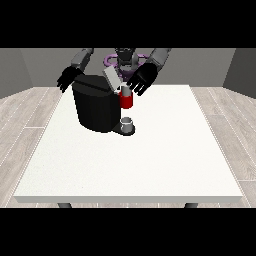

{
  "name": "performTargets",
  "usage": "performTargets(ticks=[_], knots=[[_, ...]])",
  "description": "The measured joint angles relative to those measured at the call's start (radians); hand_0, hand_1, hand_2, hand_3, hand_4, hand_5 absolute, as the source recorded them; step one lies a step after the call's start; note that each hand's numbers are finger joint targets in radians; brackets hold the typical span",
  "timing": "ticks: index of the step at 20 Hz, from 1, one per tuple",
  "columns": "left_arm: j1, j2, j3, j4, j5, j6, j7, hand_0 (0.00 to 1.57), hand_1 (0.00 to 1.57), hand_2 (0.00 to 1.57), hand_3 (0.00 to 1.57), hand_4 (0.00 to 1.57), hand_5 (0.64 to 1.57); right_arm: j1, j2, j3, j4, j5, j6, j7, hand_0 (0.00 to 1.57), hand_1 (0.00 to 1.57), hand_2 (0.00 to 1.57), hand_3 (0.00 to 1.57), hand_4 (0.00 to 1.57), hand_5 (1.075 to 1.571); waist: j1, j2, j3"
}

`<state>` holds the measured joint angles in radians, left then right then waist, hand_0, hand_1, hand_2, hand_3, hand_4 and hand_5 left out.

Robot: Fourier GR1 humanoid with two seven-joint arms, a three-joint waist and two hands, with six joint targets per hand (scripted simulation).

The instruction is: Insert the coffee pod into the coffee machine and close the lid

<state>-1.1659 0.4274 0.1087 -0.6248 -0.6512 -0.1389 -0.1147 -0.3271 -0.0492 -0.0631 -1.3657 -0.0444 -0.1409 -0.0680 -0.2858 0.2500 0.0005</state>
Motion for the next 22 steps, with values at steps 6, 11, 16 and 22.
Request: performTargets(ticks=[6,11,16,22], knots=[[0.010,0.005,0.009,0.010,-0.001,-0.007,-0.008,1.22,1.22,1.27,1.17,0.48,1.571,0.009,-0.004,-0.003,-0.012,-0.004,0.002,0.005,0.00,0.00,0.00,0.00,0.44,1.571,-0.003,0.000,0.0006],[0.002,0.006,0.013,0.002,-0.002,-0.013,-0.013,1.16,1.16,1.19,1.06,0.46,1.571,0.007,0.008,-0.005,0.002,0.003,-0.013,-0.030,0.00,0.00,0.00,0.00,0.45,1.571,0.004,0.015,0.0015],[0.004,0.012,0.006,0.004,-0.014,-0.019,-0.026,1.11,1.11,1.15,0.98,0.41,1.571,0.000,0.004,-0.006,0.005,0.005,-0.025,-0.007,0.00,0.00,0.00,0.00,0.36,1.571,0.009,0.014,0.0007],[0.000,0.021,0.002,0.012,-0.033,-0.014,-0.023,1.05,1.05,1.12,0.96,0.36,1.571,0.007,-0.003,-0.005,0.000,0.002,-0.016,-0.003,0.00,0.00,0.00,0.00,0.41,1.571,0.000,0.015,0.0004]])
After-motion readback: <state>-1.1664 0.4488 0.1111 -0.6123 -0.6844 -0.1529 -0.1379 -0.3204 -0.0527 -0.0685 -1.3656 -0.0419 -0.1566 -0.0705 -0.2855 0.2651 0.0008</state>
